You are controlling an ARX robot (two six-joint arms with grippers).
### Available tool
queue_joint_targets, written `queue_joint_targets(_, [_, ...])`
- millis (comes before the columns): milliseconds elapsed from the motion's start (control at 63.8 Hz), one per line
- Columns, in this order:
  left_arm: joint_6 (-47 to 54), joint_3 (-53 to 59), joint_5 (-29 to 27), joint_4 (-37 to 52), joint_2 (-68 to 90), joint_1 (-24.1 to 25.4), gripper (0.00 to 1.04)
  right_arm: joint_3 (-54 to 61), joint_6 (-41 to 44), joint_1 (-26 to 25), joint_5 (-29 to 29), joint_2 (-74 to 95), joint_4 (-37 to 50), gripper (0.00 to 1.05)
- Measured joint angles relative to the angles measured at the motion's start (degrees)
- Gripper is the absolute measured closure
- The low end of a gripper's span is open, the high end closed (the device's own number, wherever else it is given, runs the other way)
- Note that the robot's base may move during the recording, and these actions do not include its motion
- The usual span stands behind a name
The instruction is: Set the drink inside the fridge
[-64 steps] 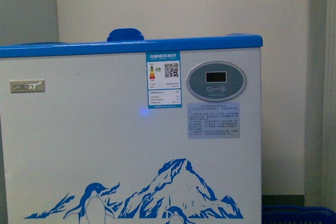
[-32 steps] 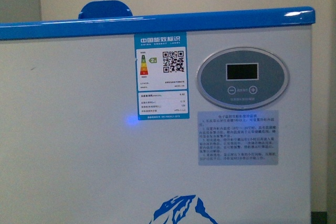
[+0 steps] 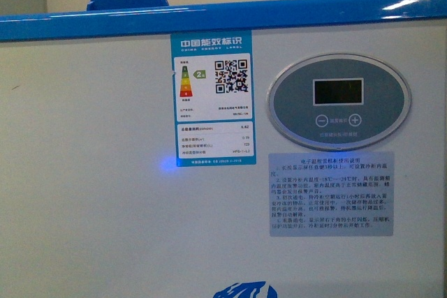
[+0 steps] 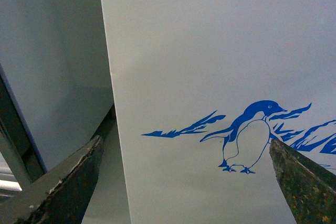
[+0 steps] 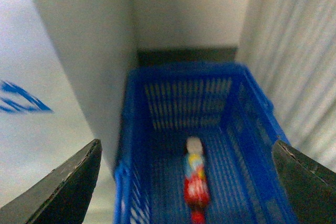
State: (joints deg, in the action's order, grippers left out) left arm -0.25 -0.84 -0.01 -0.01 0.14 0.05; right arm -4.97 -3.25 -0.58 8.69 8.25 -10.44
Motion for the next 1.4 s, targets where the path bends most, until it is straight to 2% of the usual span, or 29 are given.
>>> queue_joint_targets(31, [0.0, 0.0, 0.0, 0.0, 0.0, 0.0, 0.08, -0.3, 0.0, -1.4, -0.7, 2.1, -0.2, 0.07])
queue_joint_targets(125, [0.0, 0.0, 0.0, 0.0, 0.0, 0.0, 0.08, -1.7, 0.1, -8.9, -7.5, 11.5, 1.0, 0.07])
queue_joint_targets(251, [0.0, 0.0, 0.0, 0.0, 0.0, 0.0, 0.08, -5.5, 3.9, -21.7, -18.8, 33.4, 11.4, 0.07])
queue_joint_targets(361, [0.0, 0.0, 0.0, 0.0, 0.0, 0.0, 0.08, -10.4, 6.8, -25.0, -20.3, 54.1, 20.7, 0.07])
queue_joint_targets(439, [0.0, 0.0, 0.0, 0.0, 0.0, 0.0, 0.08, -15.1, 9.5, -24.9, -20.2, 70.8, 27.4, 0.07])
queue_joint_targets(596, [0.0, 0.0, 0.0, 0.0, 0.0, 0.0, 0.08, -20.7, 11.1, -23.3, -19.6, 87.1, 33.8, 0.07])
queue_joint_targets(753, [0.0, 0.0, 0.0, 0.0, 0.0, 0.0, 0.08, -28.7, 12.1, -20.3, -15.0, 107.1, 43.8, 0.07])
queue_joint_targets(847, [0.0, 0.0, 0.0, 0.0, 0.0, 0.0, 0.08, -35.1, 11.9, -18.6, -12.9, 119.0, 46.9, 0.07])
queue_joint_targets(1035, [0.0, 0.0, 0.0, 0.0, 0.0, 0.0, 0.08, -48.0, 11.3, -16.0, -10.4, 135.4, 46.4, 0.07])
queue_joint_targets(1395, [0.0, 0.0, 0.0, 0.0, 0.0, 0.0, 0.08, -67.3, 9.0, -14.2, -7.6, 151.2, 39.7, 0.07])
